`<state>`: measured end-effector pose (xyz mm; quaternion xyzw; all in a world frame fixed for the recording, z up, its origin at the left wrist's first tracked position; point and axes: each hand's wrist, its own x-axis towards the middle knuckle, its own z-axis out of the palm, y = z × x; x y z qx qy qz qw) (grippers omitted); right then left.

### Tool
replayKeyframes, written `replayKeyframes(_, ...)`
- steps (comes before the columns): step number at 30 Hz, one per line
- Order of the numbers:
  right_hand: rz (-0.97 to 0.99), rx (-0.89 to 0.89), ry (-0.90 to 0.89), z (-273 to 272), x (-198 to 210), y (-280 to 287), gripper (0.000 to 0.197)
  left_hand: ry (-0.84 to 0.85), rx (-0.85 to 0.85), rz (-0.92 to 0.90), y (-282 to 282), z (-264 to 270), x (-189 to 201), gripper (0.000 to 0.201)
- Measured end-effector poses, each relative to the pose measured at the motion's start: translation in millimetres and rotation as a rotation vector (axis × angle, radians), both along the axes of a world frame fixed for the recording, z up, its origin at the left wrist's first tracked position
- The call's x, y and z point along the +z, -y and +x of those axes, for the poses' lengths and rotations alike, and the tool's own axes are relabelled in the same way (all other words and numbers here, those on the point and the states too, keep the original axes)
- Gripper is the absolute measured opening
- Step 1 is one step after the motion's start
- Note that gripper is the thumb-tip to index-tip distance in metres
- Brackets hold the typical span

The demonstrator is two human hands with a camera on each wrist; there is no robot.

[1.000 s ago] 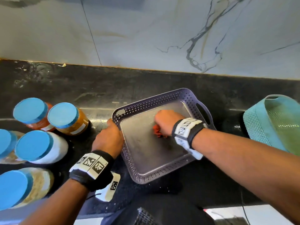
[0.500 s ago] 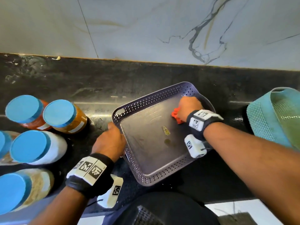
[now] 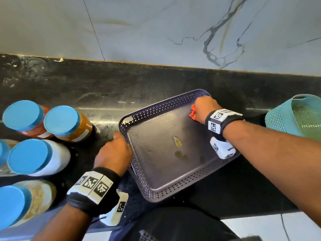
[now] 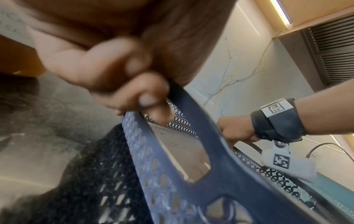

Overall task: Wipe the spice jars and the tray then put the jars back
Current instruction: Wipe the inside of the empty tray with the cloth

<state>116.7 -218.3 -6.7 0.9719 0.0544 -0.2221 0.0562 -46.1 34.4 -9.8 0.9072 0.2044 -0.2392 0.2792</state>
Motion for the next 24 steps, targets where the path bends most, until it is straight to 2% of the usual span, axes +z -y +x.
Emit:
replayKeyframes(3,0.087,-0.065,0.012,2,-4,-22,0.036,0.009,-0.013,-0.005,0,0,-4,0.019)
replayKeyframes(5,0.179,-0.027,0.003,-8,-7,-46,0.034,0.02,0.001,-0.024,1,1,-5,0.02)
replayKeyframes(10,0.307,0.332,-0.116,-57,-23,-110,0.024,0.033,0.048,-0.061,5,-1,-3,0.019)
replayKeyframes(12,0.326,0.48,-0.147,-74,-17,-130,0.02,0.04,0.06,-0.055,6,-2,-4,0.017)
replayKeyframes(16,0.345,0.652,-0.191,-78,-3,-143,0.024,0.068,0.093,-0.031,6,-2,-6,0.012)
replayKeyframes(18,0.3,0.745,-0.237,-81,1,-139,0.025,0.076,0.084,-0.024,5,-1,-8,0.014)
replayKeyframes(22,0.054,1.038,-0.481,-99,1,-111,0.03,0.052,0.047,-0.019,0,5,-13,0.017)
replayKeyframes(24,-0.041,1.182,-0.529,-107,-3,-92,0.031,0.038,0.019,-0.01,-2,10,-16,0.018)
